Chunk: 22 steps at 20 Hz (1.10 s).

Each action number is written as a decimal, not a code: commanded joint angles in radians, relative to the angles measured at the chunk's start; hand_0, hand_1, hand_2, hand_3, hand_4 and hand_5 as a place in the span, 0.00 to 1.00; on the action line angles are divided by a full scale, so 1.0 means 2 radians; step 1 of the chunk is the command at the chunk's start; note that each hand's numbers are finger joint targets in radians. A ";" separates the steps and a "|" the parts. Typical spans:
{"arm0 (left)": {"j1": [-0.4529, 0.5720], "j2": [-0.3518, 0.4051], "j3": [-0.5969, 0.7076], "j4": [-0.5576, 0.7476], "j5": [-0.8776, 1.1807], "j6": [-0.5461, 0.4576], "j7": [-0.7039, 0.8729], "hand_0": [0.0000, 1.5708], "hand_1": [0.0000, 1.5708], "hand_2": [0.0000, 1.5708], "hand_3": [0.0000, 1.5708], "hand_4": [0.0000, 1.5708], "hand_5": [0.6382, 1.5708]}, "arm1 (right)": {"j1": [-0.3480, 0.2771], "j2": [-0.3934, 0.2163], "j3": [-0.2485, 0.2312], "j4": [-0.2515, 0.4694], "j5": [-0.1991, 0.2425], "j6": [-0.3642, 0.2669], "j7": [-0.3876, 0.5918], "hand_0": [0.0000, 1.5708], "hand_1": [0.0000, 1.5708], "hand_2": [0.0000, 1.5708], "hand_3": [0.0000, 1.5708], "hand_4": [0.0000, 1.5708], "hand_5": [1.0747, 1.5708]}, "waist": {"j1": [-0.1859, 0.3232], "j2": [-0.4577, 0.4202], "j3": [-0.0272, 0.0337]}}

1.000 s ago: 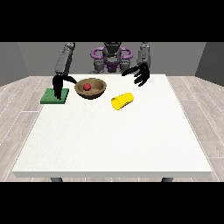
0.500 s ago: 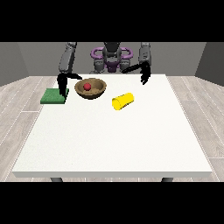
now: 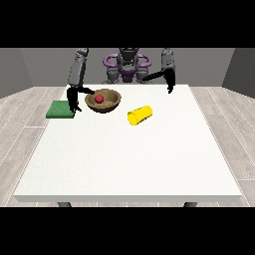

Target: Pick the cup and pour the ball into the bowl, then pick the bowl and place it on the pad

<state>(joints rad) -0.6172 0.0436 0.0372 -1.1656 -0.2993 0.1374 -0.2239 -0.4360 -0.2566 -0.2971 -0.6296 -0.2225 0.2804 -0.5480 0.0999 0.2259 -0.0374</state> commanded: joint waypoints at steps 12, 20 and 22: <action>0.033 -0.003 -0.003 0.015 0.001 -0.007 0.016 0.00 0.00 0.00 0.00 0.00 0.99 | -0.037 0.080 0.011 0.007 -0.013 -0.078 0.101 0.00 0.00 0.00 0.00 0.24 0.96 | 0.008 -0.050 0.0187; 0.012 0.021 0.007 -0.019 0.032 -0.054 0.020 0.00 0.00 0.00 0.00 0.00 1.00 | -0.001 0.052 0.031 0.059 0.040 -0.149 0.119 1.00 1.00 1.00 1.00 0.67 0.96 | 0.039 -0.021 0.0183; 0.024 0.001 -0.007 -0.019 0.013 -0.026 0.021 0.00 0.00 0.00 0.00 0.00 1.00 | -0.007 0.061 0.031 0.057 0.041 -0.168 0.123 1.00 1.00 1.00 1.00 0.67 0.96 | 0.037 -0.026 0.0185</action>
<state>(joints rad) -0.5798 0.0667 0.0409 -1.1918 -0.2631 0.0724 -0.1909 -0.4767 -0.1589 -0.2641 -0.5932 -0.1815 0.0180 -0.3988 0.1553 0.1578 -0.0272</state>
